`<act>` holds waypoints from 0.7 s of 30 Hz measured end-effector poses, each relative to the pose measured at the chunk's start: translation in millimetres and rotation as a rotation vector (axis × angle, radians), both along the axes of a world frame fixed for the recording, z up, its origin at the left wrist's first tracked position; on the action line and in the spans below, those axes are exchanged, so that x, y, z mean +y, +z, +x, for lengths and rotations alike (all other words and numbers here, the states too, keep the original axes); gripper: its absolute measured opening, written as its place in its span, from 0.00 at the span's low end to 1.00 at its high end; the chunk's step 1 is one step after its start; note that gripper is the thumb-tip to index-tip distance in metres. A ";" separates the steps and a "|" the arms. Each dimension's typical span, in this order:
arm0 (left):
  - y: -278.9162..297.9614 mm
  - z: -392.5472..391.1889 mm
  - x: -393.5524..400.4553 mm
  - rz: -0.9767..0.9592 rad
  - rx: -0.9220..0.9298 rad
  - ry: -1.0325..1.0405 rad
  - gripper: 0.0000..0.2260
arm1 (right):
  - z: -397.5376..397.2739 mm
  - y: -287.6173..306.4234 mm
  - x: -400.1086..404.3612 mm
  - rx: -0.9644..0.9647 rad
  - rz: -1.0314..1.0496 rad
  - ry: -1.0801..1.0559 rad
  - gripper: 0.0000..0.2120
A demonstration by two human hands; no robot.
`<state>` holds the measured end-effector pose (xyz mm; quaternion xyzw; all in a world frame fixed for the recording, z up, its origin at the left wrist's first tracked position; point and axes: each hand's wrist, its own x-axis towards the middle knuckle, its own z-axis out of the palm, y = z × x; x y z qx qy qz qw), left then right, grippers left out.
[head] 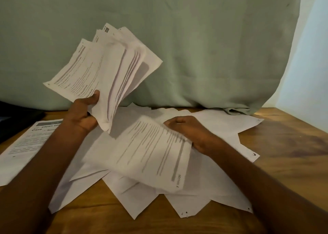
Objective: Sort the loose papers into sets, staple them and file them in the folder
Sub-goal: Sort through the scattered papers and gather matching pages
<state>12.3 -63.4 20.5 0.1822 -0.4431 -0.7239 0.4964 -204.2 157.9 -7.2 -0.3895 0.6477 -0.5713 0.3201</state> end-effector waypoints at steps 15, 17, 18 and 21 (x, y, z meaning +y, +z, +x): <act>-13.3 -11.0 13.3 0.135 -0.045 -0.042 0.15 | 25.2 -22.7 -15.8 0.648 -0.026 0.174 0.14; -9.6 -9.4 12.3 0.124 -0.043 -0.029 0.13 | 23.4 -18.5 -13.8 0.677 -0.063 0.117 0.15; -7.5 -7.3 11.1 0.122 -0.032 -0.022 0.11 | 20.8 -17.4 -11.2 0.776 -0.062 0.111 0.16; 0.3 5.3 4.4 0.121 -0.030 0.007 0.08 | 22.5 -17.0 -4.2 0.970 0.082 0.333 0.23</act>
